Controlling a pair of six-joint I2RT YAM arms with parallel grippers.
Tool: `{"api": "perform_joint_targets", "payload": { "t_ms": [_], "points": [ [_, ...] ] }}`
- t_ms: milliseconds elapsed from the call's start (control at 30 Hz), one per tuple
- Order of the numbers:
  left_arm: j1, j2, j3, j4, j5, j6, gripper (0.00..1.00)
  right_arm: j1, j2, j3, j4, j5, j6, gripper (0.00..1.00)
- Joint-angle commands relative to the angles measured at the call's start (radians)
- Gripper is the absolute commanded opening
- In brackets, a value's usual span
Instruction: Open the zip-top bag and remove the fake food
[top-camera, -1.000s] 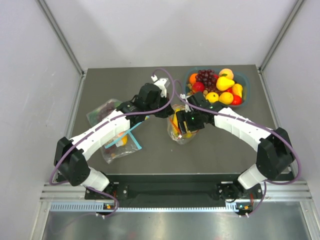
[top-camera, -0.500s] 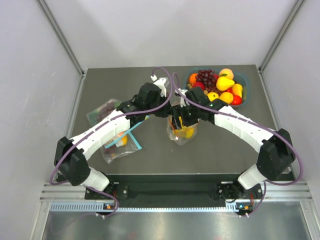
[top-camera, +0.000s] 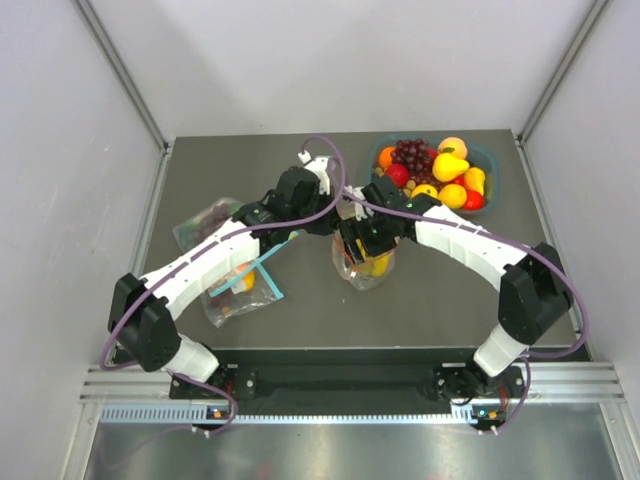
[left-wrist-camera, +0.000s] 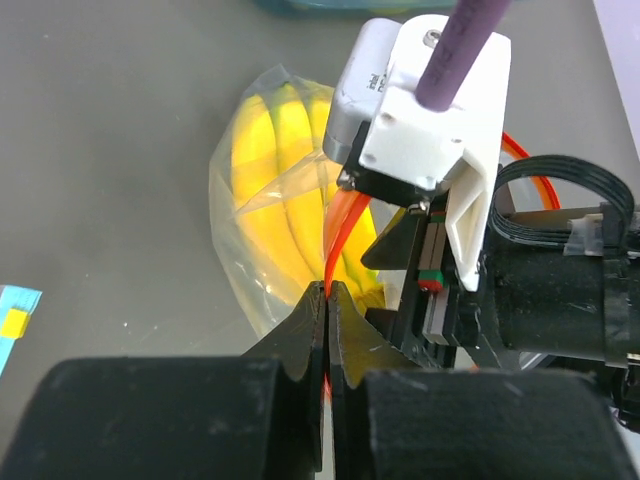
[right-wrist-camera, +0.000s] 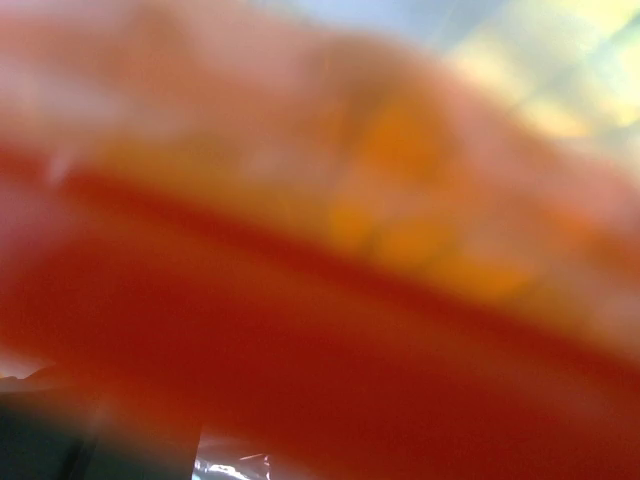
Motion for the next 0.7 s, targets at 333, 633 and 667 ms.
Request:
{"api": "perform_joint_targets", "payload": {
  "t_ms": [333,633,667],
  "points": [
    [-0.011,-0.023,-0.007,0.079,0.031,0.003,0.0,0.021,-0.044,0.008,-0.07,-0.054,-0.077,0.72],
    [-0.011,-0.029,-0.001,0.062,0.026,0.021,0.0,0.031,-0.022,-0.064,0.006,-0.03,-0.055,0.72],
    [-0.011,-0.031,-0.001,0.063,0.026,0.023,0.0,0.033,-0.024,-0.072,0.016,-0.025,-0.055,0.72]
  ]
}}
